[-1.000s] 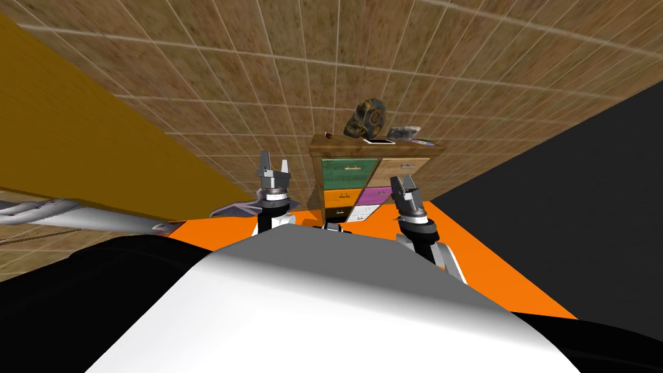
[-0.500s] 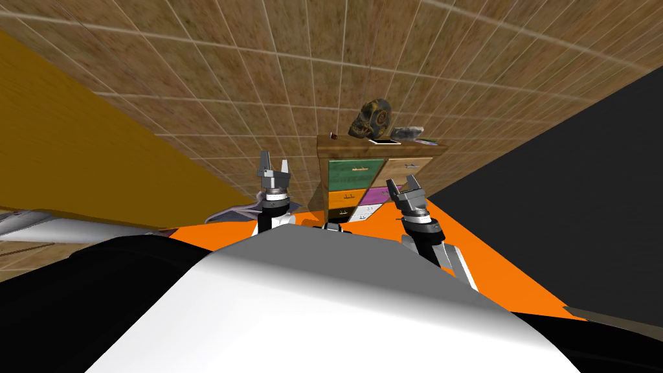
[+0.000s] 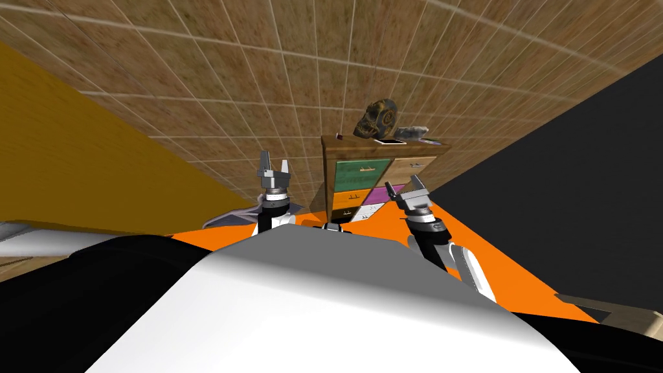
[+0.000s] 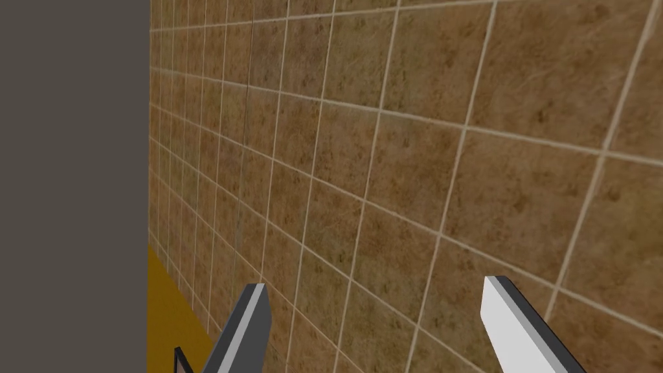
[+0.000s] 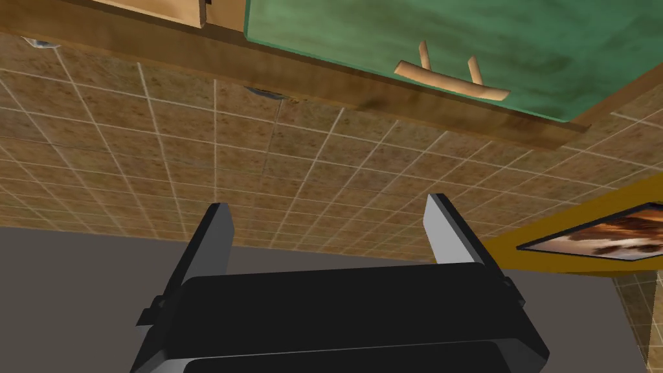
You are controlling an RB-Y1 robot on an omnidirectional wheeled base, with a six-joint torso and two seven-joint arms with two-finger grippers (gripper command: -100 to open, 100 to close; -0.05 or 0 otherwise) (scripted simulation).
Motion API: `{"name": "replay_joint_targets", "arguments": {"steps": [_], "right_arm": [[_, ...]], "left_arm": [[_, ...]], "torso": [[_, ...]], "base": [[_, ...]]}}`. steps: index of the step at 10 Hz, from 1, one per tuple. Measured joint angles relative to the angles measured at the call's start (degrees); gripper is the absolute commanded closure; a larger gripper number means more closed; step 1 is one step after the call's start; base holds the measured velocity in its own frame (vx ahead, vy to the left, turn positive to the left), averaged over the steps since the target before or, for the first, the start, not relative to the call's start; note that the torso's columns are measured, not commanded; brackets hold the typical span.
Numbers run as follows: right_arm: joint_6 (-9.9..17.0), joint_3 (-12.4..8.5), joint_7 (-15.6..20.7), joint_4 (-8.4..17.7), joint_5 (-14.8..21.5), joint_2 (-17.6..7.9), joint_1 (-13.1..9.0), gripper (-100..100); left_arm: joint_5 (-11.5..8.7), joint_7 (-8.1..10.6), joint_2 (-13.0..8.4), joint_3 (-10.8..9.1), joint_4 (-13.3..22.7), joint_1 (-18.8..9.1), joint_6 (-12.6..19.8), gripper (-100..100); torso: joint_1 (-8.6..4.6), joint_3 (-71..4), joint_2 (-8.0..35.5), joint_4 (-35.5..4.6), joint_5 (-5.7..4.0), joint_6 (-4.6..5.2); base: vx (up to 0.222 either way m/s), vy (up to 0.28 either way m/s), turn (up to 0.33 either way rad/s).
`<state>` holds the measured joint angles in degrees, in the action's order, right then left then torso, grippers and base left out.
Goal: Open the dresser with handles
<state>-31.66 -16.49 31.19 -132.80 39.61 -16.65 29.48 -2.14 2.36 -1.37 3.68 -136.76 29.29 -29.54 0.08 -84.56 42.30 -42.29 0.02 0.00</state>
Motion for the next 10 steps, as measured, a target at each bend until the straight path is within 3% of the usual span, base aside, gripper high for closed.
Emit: {"name": "replay_joint_targets", "arguments": {"steps": [10], "right_arm": [[1.44, -7.06, 13.93, 2.96, 13.61, -2.93, -1.91, -100]], "left_arm": [[0.0, 0.0, 0.0, 0.0, 0.0, 0.0, 0.0, 0]], "torso": [[-0.19, -0.01, -0.03, 0.0, -0.04, -0.01]], "base": [[0.002, 0.119, -0.027]]}}
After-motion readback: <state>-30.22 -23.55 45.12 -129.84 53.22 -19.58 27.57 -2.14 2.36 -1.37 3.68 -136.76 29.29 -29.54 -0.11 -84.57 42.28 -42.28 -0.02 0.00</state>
